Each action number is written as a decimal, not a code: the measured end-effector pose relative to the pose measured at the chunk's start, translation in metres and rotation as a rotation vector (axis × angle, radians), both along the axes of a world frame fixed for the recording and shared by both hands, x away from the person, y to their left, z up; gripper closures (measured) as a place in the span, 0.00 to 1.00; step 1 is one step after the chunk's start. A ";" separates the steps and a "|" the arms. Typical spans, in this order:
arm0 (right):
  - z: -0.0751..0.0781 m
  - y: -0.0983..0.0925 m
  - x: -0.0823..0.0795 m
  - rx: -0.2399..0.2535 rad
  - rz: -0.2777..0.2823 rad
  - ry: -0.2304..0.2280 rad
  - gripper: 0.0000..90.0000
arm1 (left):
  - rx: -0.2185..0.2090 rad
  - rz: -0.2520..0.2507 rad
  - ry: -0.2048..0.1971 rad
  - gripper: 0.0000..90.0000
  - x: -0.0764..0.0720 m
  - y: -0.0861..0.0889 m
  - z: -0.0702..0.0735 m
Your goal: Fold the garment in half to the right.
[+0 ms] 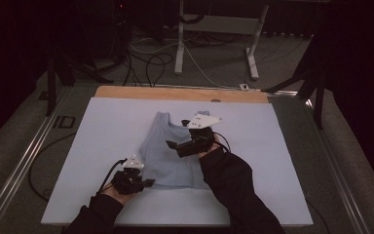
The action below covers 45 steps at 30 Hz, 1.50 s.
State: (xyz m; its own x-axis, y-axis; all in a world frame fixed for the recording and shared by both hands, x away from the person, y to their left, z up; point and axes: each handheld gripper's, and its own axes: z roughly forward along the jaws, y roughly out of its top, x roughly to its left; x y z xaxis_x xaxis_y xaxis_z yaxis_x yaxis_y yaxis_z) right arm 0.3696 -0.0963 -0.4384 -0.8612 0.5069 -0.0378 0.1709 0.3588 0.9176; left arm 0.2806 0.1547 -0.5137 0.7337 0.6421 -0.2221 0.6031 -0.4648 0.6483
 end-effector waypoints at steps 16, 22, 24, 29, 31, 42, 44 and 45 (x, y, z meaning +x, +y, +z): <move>-0.003 0.044 0.056 -0.043 -0.058 0.049 0.09 | -0.037 0.019 -0.039 0.97 -0.001 0.002 0.003; -0.010 0.064 0.077 -0.064 -0.074 0.075 0.09 | -0.057 0.015 -0.040 0.97 -0.002 0.002 0.006; -0.014 0.070 0.085 -0.073 -0.069 0.094 0.10 | -0.060 0.010 -0.035 0.97 -0.003 0.002 0.006; -0.024 0.082 0.106 -0.081 -0.104 0.123 0.17 | -0.064 0.006 -0.034 0.97 -0.004 0.002 0.007; -0.029 0.085 0.114 -0.092 -0.126 0.138 0.19 | -0.068 0.004 -0.033 0.97 -0.004 0.002 0.007; -0.052 0.098 0.151 -0.183 -0.231 0.229 0.36 | -0.084 -0.002 -0.037 0.97 -0.006 0.001 0.009; -0.056 0.100 0.155 -0.197 -0.254 0.239 0.39 | -0.088 -0.003 -0.035 0.97 -0.006 0.001 0.009; -0.058 0.101 0.157 -0.203 -0.258 0.246 0.39 | -0.083 -0.005 -0.037 0.97 -0.006 0.001 0.008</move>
